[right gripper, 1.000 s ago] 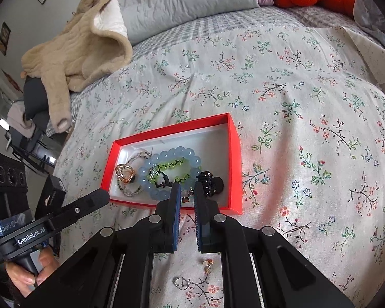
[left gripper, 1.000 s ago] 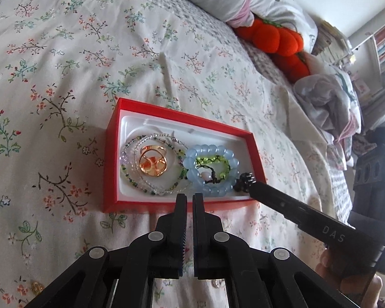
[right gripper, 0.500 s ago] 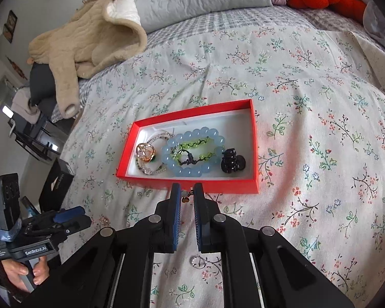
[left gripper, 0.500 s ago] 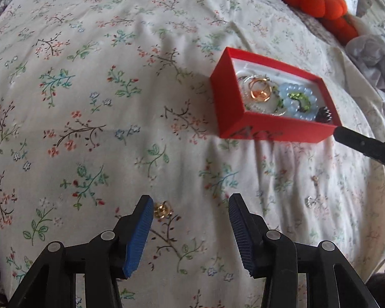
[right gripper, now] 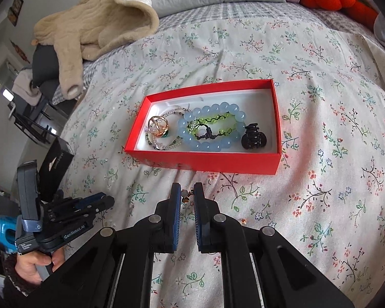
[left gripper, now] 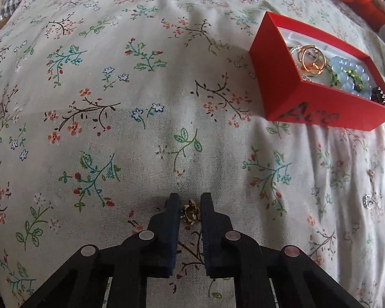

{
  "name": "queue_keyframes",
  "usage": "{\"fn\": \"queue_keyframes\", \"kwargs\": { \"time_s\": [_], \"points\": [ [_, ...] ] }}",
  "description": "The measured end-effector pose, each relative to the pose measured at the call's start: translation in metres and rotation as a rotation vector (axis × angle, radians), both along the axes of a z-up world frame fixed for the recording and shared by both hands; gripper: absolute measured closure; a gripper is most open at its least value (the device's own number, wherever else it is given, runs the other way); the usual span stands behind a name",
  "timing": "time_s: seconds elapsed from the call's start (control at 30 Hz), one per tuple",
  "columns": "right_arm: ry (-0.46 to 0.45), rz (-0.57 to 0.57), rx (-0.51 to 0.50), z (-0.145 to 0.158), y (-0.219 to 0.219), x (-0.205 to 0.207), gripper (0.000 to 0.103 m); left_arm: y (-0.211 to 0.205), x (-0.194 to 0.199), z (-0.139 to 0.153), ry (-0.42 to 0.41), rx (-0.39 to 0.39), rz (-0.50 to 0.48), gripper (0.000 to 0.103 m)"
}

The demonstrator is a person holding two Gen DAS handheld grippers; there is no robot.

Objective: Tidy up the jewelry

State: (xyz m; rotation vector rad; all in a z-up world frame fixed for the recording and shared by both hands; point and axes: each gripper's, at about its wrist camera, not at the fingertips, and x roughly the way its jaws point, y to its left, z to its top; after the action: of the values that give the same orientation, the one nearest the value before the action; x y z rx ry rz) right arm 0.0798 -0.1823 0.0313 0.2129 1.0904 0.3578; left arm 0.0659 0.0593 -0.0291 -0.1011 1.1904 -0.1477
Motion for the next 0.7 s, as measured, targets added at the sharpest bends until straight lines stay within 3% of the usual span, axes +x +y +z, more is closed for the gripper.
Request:
{"fn": "queue_keyframes", "kwargs": {
  "time_s": [0.13, 0.5, 0.7],
  "points": [
    [-0.004, -0.009, 0.006, 0.001, -0.004, 0.0, 0.093, -0.005, 0.0, 0.011, -0.006, -0.048, -0.002, 0.095],
    [-0.052, -0.032, 0.043, 0.019, -0.016, 0.005, 0.093, -0.035, 0.011, 0.059, -0.124, -0.18, -0.036, 0.095],
    [-0.071, -0.06, 0.061, 0.021, -0.025, 0.014, 0.093, -0.062, 0.024, 0.068, -0.202, -0.271, -0.089, 0.094]
  ]
}}
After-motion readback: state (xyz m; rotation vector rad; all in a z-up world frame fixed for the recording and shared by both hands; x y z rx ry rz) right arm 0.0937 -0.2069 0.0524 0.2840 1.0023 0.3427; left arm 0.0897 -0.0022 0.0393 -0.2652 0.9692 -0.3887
